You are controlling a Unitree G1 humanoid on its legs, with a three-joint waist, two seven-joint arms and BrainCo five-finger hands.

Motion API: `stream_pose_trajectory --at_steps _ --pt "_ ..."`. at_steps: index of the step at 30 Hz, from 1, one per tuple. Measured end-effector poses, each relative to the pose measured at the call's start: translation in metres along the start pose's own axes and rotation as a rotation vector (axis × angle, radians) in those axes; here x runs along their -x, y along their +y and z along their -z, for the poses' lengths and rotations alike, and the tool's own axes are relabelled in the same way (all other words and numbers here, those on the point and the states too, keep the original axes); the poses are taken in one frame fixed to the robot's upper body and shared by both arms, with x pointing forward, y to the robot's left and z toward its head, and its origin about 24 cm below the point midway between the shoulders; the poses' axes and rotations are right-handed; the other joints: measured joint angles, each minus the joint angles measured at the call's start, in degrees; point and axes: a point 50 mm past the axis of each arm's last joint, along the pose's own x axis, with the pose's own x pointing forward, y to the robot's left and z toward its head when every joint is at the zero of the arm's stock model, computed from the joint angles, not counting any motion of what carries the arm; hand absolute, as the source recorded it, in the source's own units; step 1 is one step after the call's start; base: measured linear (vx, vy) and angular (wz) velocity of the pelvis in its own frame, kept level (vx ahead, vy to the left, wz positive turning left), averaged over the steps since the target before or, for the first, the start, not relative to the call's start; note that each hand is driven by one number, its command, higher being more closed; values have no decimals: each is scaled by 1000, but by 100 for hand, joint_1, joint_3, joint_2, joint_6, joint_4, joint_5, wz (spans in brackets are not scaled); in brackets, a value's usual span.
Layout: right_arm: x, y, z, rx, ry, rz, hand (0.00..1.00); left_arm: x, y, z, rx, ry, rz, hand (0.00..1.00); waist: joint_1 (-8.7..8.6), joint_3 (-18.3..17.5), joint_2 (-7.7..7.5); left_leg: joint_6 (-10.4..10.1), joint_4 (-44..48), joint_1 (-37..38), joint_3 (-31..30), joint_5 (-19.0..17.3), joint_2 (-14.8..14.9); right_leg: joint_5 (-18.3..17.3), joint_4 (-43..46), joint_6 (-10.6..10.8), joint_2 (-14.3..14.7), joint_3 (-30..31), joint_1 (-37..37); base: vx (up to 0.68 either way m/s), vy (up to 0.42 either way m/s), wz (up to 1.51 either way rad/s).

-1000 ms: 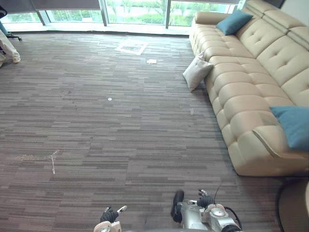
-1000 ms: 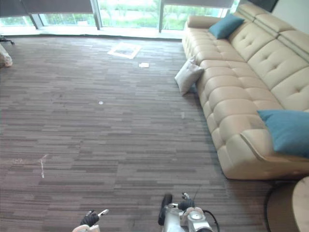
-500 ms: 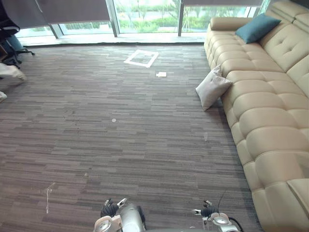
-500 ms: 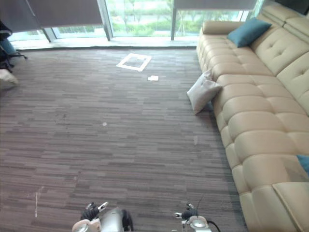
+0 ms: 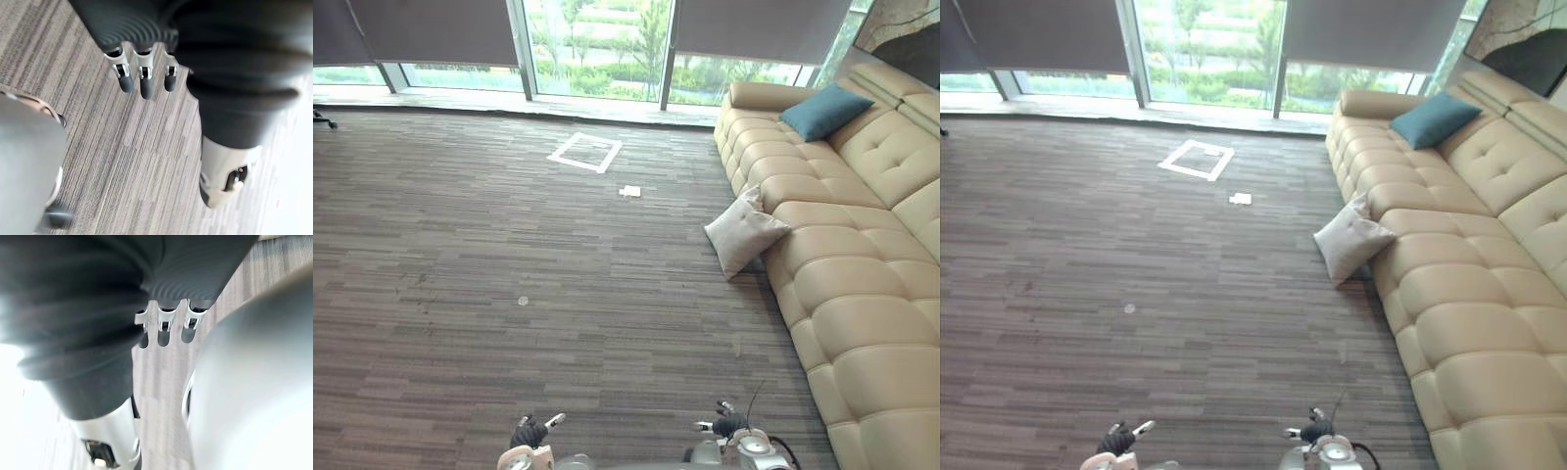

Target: Pick up cushions and gather them together orderly.

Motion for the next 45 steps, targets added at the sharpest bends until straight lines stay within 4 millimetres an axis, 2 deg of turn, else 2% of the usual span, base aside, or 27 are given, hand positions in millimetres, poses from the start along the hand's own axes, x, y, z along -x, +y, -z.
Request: stream_pose_trajectory --at_steps 1,2,3,4,5,6,7,8,11,13,15,17,19,21,23,25,28,30,32,34,36,37,38,39,40,43,45 --pt "0 1 0 -3 2 -2 0 1 3 3 -2 11 -5 0 -20 -2 -125 -42 -153 336 -33 -31 -166 402 -643 91 17 164 -80 621 -135 41" --pt "1 0 3 -7 9 1 0 1 4 4 7 9 -11 0 -34 -39 -189 -182 -179 563 -131 -140 -244 447 -535 -41 24 387 -120 759 -158 48" --pt "0 -4 1 -7 3 9 0 1 2 5 30 14 -15 0 -47 -111 -108 -299 -28 758 -313 -274 -151 769 147 -339 82 669 -266 536 -122 30" --pt "0 -5 1 -6 4 9 0 2 2 7 38 20 -17 0 -23 -144 -75 -311 198 719 -356 -281 -106 710 437 -430 79 744 -351 603 -237 18" --pt "1 -4 2 -10 4 3 0 3 1 11 55 28 -20 0 -31 -224 18 -344 1402 278 -529 -290 142 360 909 -666 94 712 -386 715 -319 5" --pt "0 -10 1 1 1 14 0 4 -4 13 61 35 -10 0 -34 -249 220 -663 2834 -333 -673 -51 548 56 959 -683 291 650 -250 589 -290 2" --pt "0 -12 1 6 1 18 0 4 -6 14 63 38 -5 0 -29 -248 328 -804 3356 -548 -697 151 733 -23 951 -727 379 621 -175 629 -182 -23" --pt "1 -15 3 11 8 22 0 5 -10 16 67 44 4 0 -8 -213 539 -951 4915 -1180 -549 484 1343 -272 857 -893 741 654 163 615 -134 -32" --pt "2 -12 10 6 40 28 0 3 -6 11 62 27 -4 0 2 -135 443 -770 5859 -1675 -148 154 1705 -477 371 -974 1023 796 992 617 -119 -32" --pt "3 -7 15 -1 61 22 0 2 -1 3 72 -5 -20 0 22 -110 226 -638 5360 -2326 81 -178 1546 -402 -344 -857 1094 981 1774 554 -81 -36" --pt "3 -5 20 -5 84 22 0 1 0 -3 77 -28 -22 0 118 -87 198 -599 3991 -2829 44 -294 1232 -370 -768 -809 1105 1239 2183 516 45 -68" --pt "3 -3 19 -7 84 17 0 1 -1 -6 82 -41 -19 0 137 -69 204 -592 3010 -3137 -352 -232 905 -399 -925 -763 1078 1446 2332 398 136 -72" --pt "2 -4 17 -3 81 18 0 -1 -5 -12 89 -55 -8 0 174 -13 264 -691 1364 -3407 -1116 266 500 -710 -896 -488 986 1927 2420 378 250 -103" --pt "3 -4 19 -5 87 19 0 -1 -3 -12 96 -54 -12 0 239 -42 281 -537 1736 -3436 -1035 582 550 -1096 -683 -386 905 2295 2534 506 376 -101" --pt "7 -1 31 -21 113 16 0 -1 -2 -12 94 -53 -17 0 283 -246 100 -500 2077 -3401 -812 562 472 -1302 24 -283 671 2471 2343 645 392 -100" --pt "6 6 27 -54 100 -1 0 -1 3 -11 80 -47 -29 0 338 -315 -134 -276 1755 -2865 -279 356 231 -785 2258 112 76 2198 1242 510 299 -80" --pt "6 5 28 -58 97 1 0 -1 5 -6 46 -23 -29 0 286 -263 -186 -68 1312 -2028 -114 214 -7 -779 3390 -75 -434 1512 921 478 198 -27" --pt "5 1 24 -31 76 4 0 0 1 -1 -8 -1 -8 0 207 -218 -69 -66 590 -1077 55 214 -30 -1185 3108 -142 -474 570 756 468 122 -12" --pt "4 -2 16 -23 44 12 0 0 -1 1 -17 4 -2 0 156 -166 32 -70 253 -660 223 217 17 -1229 2434 -187 -371 10 433 446 72 -27" --pt "2 -3 9 -21 20 13 0 1 -1 4 -27 14 1 0 63 -137 79 -70 32 -412 309 216 43 -1044 1720 -243 -246 -269 115 431 16 -18" --pt "2 -3 4 -26 3 14 0 1 -1 7 -38 26 6 0 -11 -101 43 -78 -208 -33 309 212 -10 -232 670 -321 -94 -421 -29 420 -55 9" --pt "2 -3 6 -29 8 14 0 1 1 6 -46 21 5 0 -5 -96 -68 -149 -212 144 272 179 -114 264 408 -478 -88 -328 -4 668 -184 6" --pt "3 -7 8 -31 9 23 0 0 -1 5 -48 24 8 0 6 -112 -73 -436 -90 421 156 26 -128 352 726 -1007 -61 -176 -2 660 -189 -13" --pt "3 -11 8 -31 11 35 0 2 -8 9 -57 30 29 0 -14 -190 79 -569 520 235 115 -51 66 -10 862 -989 25 -163 14 552 -196 -22" --pt "3 -12 8 -38 11 38 0 2 -10 8 -53 27 32 0 -16 -185 89 -614 925 92 91 -80 126 -108 894 -947 41 -144 21 463 -211 -32" --pt "3 -15 11 -52 22 53 0 2 -19 6 -22 10 46 0 -4 -90 382 -1107 4237 -1166 -135 115 1047 -378 498 -1055 646 128 650 428 -144 -58" --pt "5 -15 18 -71 46 62 0 2 -16 5 -26 7 39 0 15 -80 354 -918 4490 -1447 30 -113 1152 -447 148 -1036 859 460 1179 436 -61 -95"
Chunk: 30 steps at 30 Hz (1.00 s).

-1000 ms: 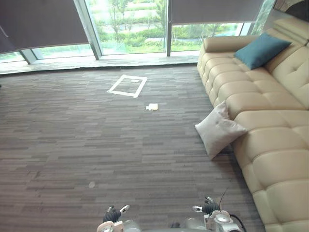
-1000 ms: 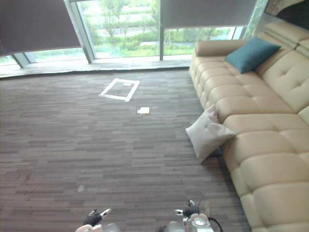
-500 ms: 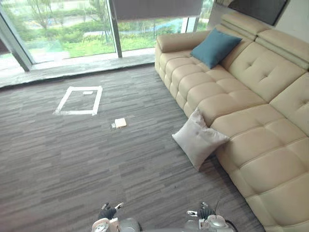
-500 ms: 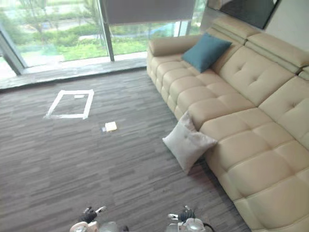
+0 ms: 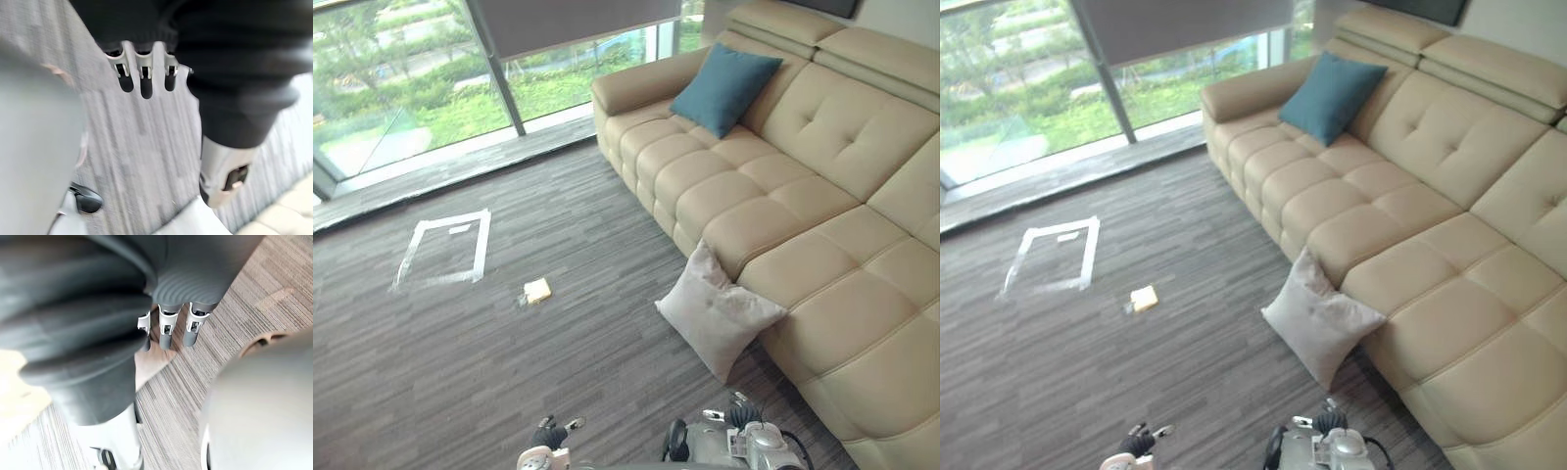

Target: Pick up cushions and gather them together orderly.

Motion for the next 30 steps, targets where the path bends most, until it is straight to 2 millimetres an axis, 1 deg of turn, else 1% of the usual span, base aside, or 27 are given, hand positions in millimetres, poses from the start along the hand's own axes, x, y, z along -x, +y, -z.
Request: stream_pose_trajectory --at_steps 2,3,4,5,6,7,8,9,10,11,12,13,14,15,16,17,19,21,22,23,24,25,26,27,28,29,30 --pt "0 -1 2 2 9 3 0 -1 1 -2 -2 -7 -2 0 -9 15 -28 114 -249 -306 14 -125 -39 -40 -214 67 75 256 242 361 -31 -79" --pt "0 0 3 3 17 2 0 -1 2 -5 -1 -21 -4 0 15 35 -69 181 -768 -575 -71 -217 -164 -72 -333 124 77 460 362 387 41 -92" --pt "0 0 3 2 19 1 0 -1 2 -9 -1 -33 -4 0 44 58 -101 173 -1380 -798 -240 -229 -327 -107 -417 202 69 702 478 331 76 -92" --pt "0 0 2 1 20 2 0 -2 2 -10 -1 -35 -4 0 51 60 -102 171 -1622 -868 -354 -226 -406 -112 -464 229 65 778 532 402 145 -94" --pt "0 1 2 -3 19 0 0 -2 2 -12 -2 -43 -3 0 71 69 -115 152 -2379 -1041 -763 -171 -630 -144 -533 325 48 1018 622 350 191 -95" --pt "0 2 2 -4 21 -3 0 -2 2 -13 -2 -48 -2 0 87 82 -129 160 -2999 -1087 -1134 33 -803 -205 -557 427 28 1236 698 335 217 -94" --pt "0 3 2 -4 21 -4 0 -2 2 -13 -2 -48 -2 0 93 81 -128 167 -3203 -1105 -1226 142 -842 -241 -555 485 20 1314 725 366 259 -98" --pt "0 4 4 8 26 -12 0 -2 1 -13 -1 -47 -1 0 117 78 -125 153 -3467 -1065 -1423 749 -928 -344 -529 648 14 1598 796 225 169 -79" --pt "1 5 6 16 30 -16 0 -2 1 -13 0 -46 -2 0 133 76 -125 158 -3494 -994 -1436 984 -934 -376 -515 701 9 1698 815 396 310 -107" --pt "1 11 6 29 31 -37 0 -3 4 -16 -10 -52 -7 0 164 21 -265 356 -3486 -881 -1160 953 -1050 -412 -482 846 -155 1944 836 390 306 -104" --pt "1 18 6 29 31 -58 0 -4 8 -19 -25 -55 -13 0 157 2 -443 478 -3605 -746 -825 839 -1128 -376 -410 989 -325 2100 761 460 362 -100" --pt "2 19 6 28 32 -63 0 -5 10 -19 -30 -52 -16 0 166 4 -477 510 -3655 -691 -745 816 -1154 -350 -386 1044 -363 2120 729 334 266 -93" --pt "2 21 7 26 36 -67 0 -5 12 -18 -40 -45 -21 0 190 0 -524 570 -3826 -516 -488 782 -1191 -270 -198 1208 -470 2108 600 342 296 -92" --pt "1 20 7 28 38 -65 0 -5 13 -16 -44 -33 -22 0 195 17 -495 624 -4064 -181 -218 757 -1202 -141 178 1436 -569 1837 480 271 241 -86" --pt "1 20 7 28 39 -65 0 -5 13 -15 -46 -29 -21 0 199 29 -474 643 -4129 -75 -152 747 -1202 -118 301 1474 -617 1697 465 341 271 -93" --pt "1 17 6 34 35 -60 0 -4 12 -12 -72 -20 -13 0 195 68 -401 735 -4347 446 -2 691 -1216 -214 924 1417 -910 734 407 232 142 -62" --pt "1 18 5 54 26 -66 0 -4 9 -10 -105 -12 1 0 147 56 -380 745 -4451 736 -36 685 -1170 -453 1186 1234 -1070 5 399 222 71 -40" --pt "1 17 1 59 8 -64 0 -4 6 -8 -132 -6 18 0 60 61 -337 772 -4506 825 -43 664 -1063 -550 1133 1139 -1022 -351 200 169 -53 -12" --pt "0 16 -1 54 2 -60 0 -4 5 -9 -138 -5 21 0 57 76 -313 774 -4525 855 -39 660 -1007 -549 1080 1137 -993 -452 47 214 -107 -18" --pt "0 15 -4 50 -11 -57 0 -4 4 -9 -141 -3 23 0 46 86 -302 770 -4556 908 -32 658 -956 -471 803 1090 -986 -696 -139 141 -94 -18" --pt "1 16 -3 48 -13 -58 0 -4 5 -9 -146 -2 23 0 47 83 -336 754 -4566 966 -7 648 -979 -222 409 989 -992 -823 -161 230 -170 -14" --pt "1 14 -2 33 -11 -54 0 -5 9 -10 -155 -1 18 0 36 77 -416 515 -4571 1114 -50 492 -1080 286 54 671 -1023 -873 -31 209 -161 -9" --pt "1 11 -3 33 -13 -47 0 -5 5 -8 -148 5 24 0 19 98 -299 447 -4592 1199 -58 448 -999 282 61 657 -956 -914 22 233 -175 -12" --pt "0 5 -2 26 -9 -28 0 -3 -3 -4 -153 13 43 0 4 61 -120 420 -4571 1264 -47 438 -881 264 -32 641 -818 -918 131 176 -141 -5" --pt "0 -2 -1 17 -6 -9 0 -3 -9 -2 -159 17 61 0 -32 35 -52 370 -4370 1239 -53 471 -847 157 -134 682 -784 -936 248 154 -135 0" --pt "0 -2 -1 16 -4 -8 0 -2 -10 -2 -162 17 66 0 -36 35 -52 369 -4238 1205 -56 469 -836 120 -153 697 -788 -930 279 122 -197 11" --pt "1 -2 2 13 4 -5 0 -3 -10 -6 -179 1 70 0 -31 47 -87 333 -3297 819 -99 449 -722 25 -269 720 -797 -900 424 53 -134 7"
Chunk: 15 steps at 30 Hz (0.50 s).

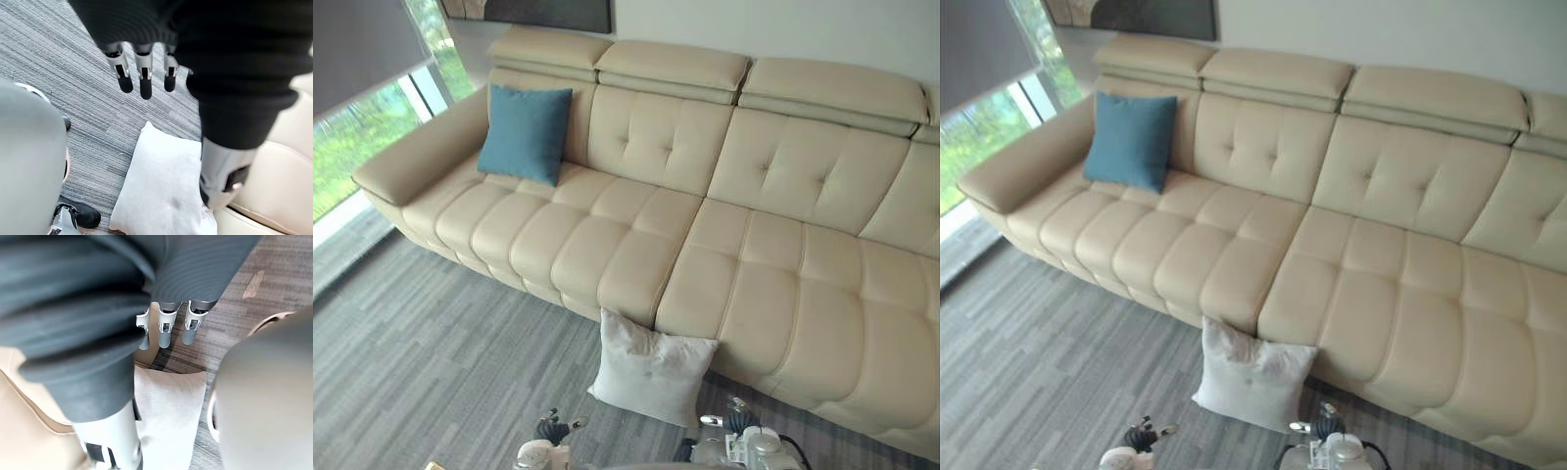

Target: Pick up cushions and gather them together orderly.

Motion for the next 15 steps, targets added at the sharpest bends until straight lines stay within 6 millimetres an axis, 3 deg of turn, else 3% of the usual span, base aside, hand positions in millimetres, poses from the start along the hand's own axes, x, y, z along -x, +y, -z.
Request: stream_pose_trajectory --at_steps 1,2,3,4,7,8,9,12,15 --pt "0 0 0 1 1 1 0 0 1 -1 -1 -4 -2 0 8 2 -3 -38 314 -125 -21 -5 51 0 -32 0 3 2 27 44 -188 -1" --pt "0 -1 1 5 5 5 0 0 1 -2 -5 -12 -4 0 26 6 -3 -284 1143 -500 -76 -40 221 -12 -142 -15 74 68 132 22 -110 -13" --pt "0 -2 1 8 6 7 0 0 1 -3 -5 -13 -4 0 35 13 11 -364 1404 -617 -100 -93 299 -18 -194 -26 120 100 180 34 -129 -50" --pt "0 -4 3 5 14 14 0 0 2 -5 -8 -22 -5 0 95 14 10 -461 1600 -782 -101 -327 416 -30 -273 -57 235 286 253 48 -41 -55" --pt "0 -6 6 4 26 25 0 0 3 -5 -9 -22 -8 0 94 13 -9 -309 901 -832 -280 -480 268 -20 -273 -39 270 538 307 72 46 -71" --pt "0 -7 6 5 27 30 0 -1 3 -5 -10 -24 -9 0 96 14 -19 -173 293 -855 -569 -382 115 -8 -269 5 275 707 292 96 150 -82" --pt "0 -7 6 6 28 30 0 -1 4 -7 -6 -29 -11 0 118 29 -26 -131 -197 -864 -921 -52 -30 -19 -232 101 303 943 254 89 146 -85" --pt "1 -2 9 -2 39 19 0 -1 10 -7 -33 -27 -20 0 94 -93 -197 -112 -466 -646 -751 -49 -226 141 -469 296 253 1316 178 115 118 -53" --pt "2 0 13 -22 56 19 0 -1 14 -6 -31 -22 -30 0 115 -135 -267 -78 -659 -543 -631 -29 -324 258 -651 362 230 1494 184 124 113 -35"
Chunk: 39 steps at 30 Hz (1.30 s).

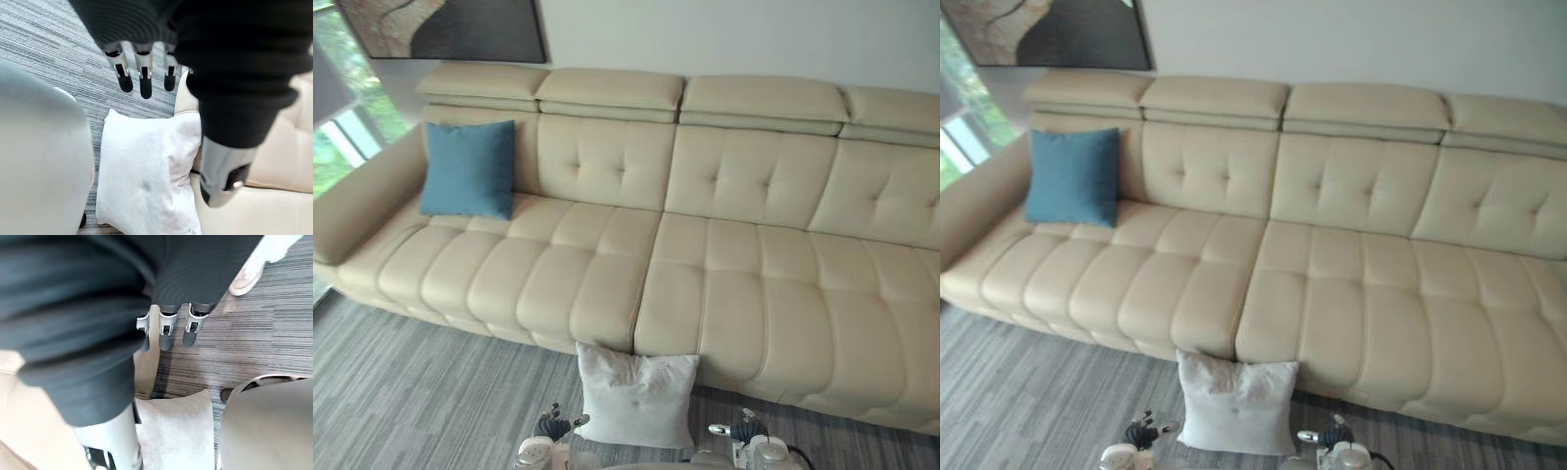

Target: Pick up cushions and gather them together orderly.

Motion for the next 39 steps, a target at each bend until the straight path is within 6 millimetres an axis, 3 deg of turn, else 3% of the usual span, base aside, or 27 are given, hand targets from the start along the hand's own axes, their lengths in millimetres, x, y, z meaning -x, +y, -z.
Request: stream_pose_trajectory --at_steps 5,8,11,12,14,18,19,21,24,29,30,32,39 --pt "0 -3 2 -58 11 25 0 0 -1 3 4 11 -5 0 -11 0 49 17 -191 301 48 11 -100 8 -99 17 -21 164 176 85 36 -20" --pt "0 -8 1 -78 8 55 0 1 -4 3 26 11 -7 0 -12 17 164 93 -263 279 3 61 -105 2 -64 15 -15 169 113 31 -16 0" --pt "-2 -12 -10 -107 -15 86 0 0 -1 -3 81 -12 -45 0 8 217 187 89 -78 35 -19 57 -136 -294 742 5 -180 153 -360 -73 -33 8" --pt "-3 -10 -18 -115 -39 89 0 -2 3 -14 112 -49 -65 0 6 378 112 130 302 -312 -40 2 -107 -362 1249 -5 -293 124 -773 -164 -70 21" --pt "-5 -10 -35 -125 -96 103 0 -5 7 -34 157 -112 -93 0 30 623 168 138 1116 -983 -95 -258 78 -391 1757 -22 -296 24 -1265 -194 -59 18" --pt "-4 -2 -78 -142 -237 99 0 -7 19 -84 246 -265 -147 0 124 1269 -15 153 2626 -2318 -102 -943 415 -1024 2928 -174 -378 -26 -2397 -223 -44 3" --pt "-3 -2 -82 -152 -250 101 0 -7 19 -88 254 -280 -149 0 142 1292 -31 148 2775 -2465 -103 -994 452 -1099 3016 -190 -379 -26 -2531 -244 -33 -20" --pt "-2 2 -107 -169 -318 101 0 -6 22 -120 329 -373 -158 0 171 1577 -31 175 3462 -3186 -181 -1144 602 -1230 3572 -279 -415 -42 -3187 -236 -20 -13" --pt "2 7 -134 -185 -400 92 0 -1 23 -149 423 -463 -158 0 153 1792 -58 181 3930 -3808 -328 -1178 667 -1277 3988 -334 -466 -102 -3721 -186 -24 8" --pt "13 22 -176 -220 -518 61 0 3 20 -178 510 -529 -152 0 150 1994 -118 191 4402 -4525 -444 -1183 679 -1357 4491 -438 -566 -148 -4378 -120 -17 8" --pt "20 32 -192 -232 -569 33 0 5 18 -187 534 -553 -148 0 151 2091 -119 191 4529 -4730 -470 -1182 699 -1358 4607 -451 -577 -150 -4564 -65 -5 0" --pt "25 43 -204 -210 -609 3 0 6 16 -193 542 -567 -139 0 151 2134 -126 191 4619 -4901 -493 -1181 711 -1355 4690 -455 -585 -153 -4718 -64 -2 -1" --pt "36 64 -215 -171 -671 -56 0 13 7 -208 548 -626 -108 0 174 2184 -132 191 4694 -4975 -548 -1180 714 -1344 4736 -471 -601 -169 -4762 0 0 0"
